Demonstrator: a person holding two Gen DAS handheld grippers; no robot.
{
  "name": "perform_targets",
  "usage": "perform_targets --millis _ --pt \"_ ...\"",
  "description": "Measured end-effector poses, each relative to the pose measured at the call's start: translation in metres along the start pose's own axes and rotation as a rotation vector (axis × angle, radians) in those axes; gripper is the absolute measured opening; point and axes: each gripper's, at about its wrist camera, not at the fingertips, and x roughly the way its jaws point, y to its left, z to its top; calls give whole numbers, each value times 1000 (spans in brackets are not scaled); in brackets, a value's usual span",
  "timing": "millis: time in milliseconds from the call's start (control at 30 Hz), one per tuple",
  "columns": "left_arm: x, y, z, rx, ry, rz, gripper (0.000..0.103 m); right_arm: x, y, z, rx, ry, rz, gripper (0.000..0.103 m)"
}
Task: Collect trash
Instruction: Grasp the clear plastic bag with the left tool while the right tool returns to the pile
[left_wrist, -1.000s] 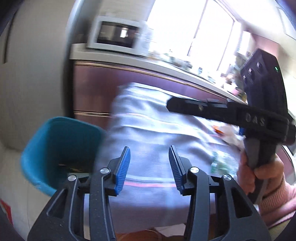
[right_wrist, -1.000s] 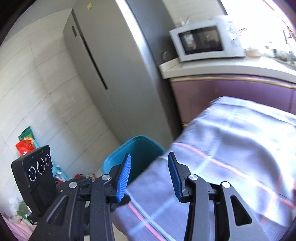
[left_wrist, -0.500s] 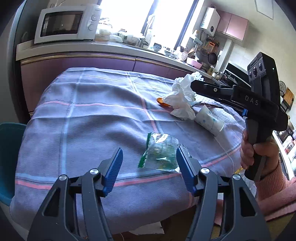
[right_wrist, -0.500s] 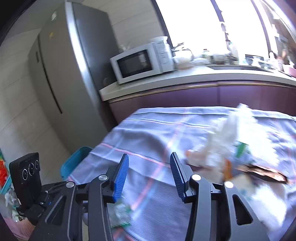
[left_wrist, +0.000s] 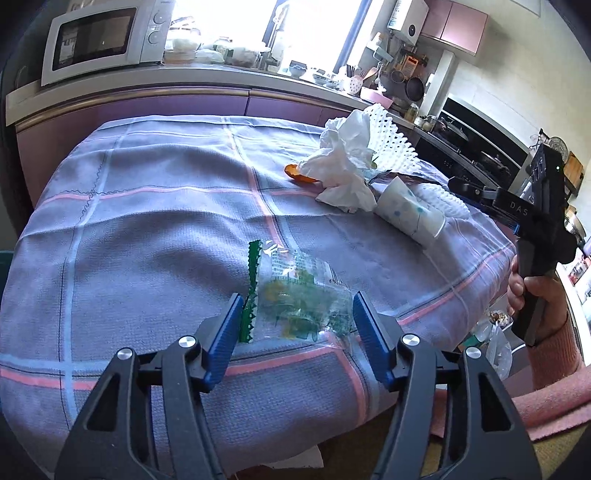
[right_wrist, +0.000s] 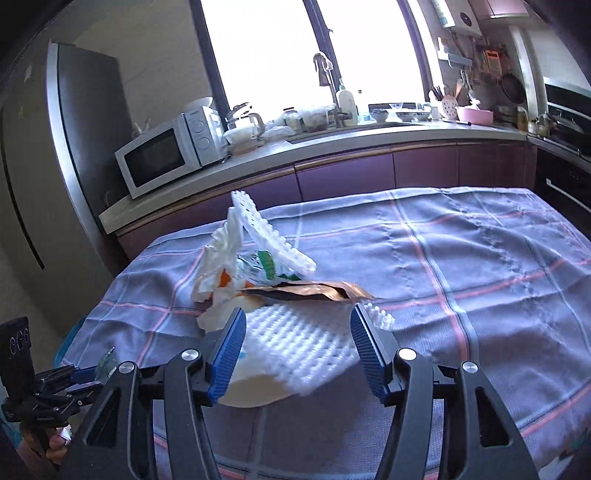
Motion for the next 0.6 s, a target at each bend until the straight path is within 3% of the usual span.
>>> perform_targets --millis 233,300,333,433,600 --pt "-1 -2 0 -2 7 10 49 15 -17 -10 99 57 61 57" --pt "-1 -3 1 -3 12 9 21 16 -20 -12 115 60 77 57" --pt "1 -2 1 -9 24 7 17 16 -20 -12 118 63 78 57" --pt "3 2 1 -28 35 7 18 17 -22 -14 128 67 98 50" --pt "0 2 0 -32 32 -2 18 14 -21 -13 119 67 124 30"
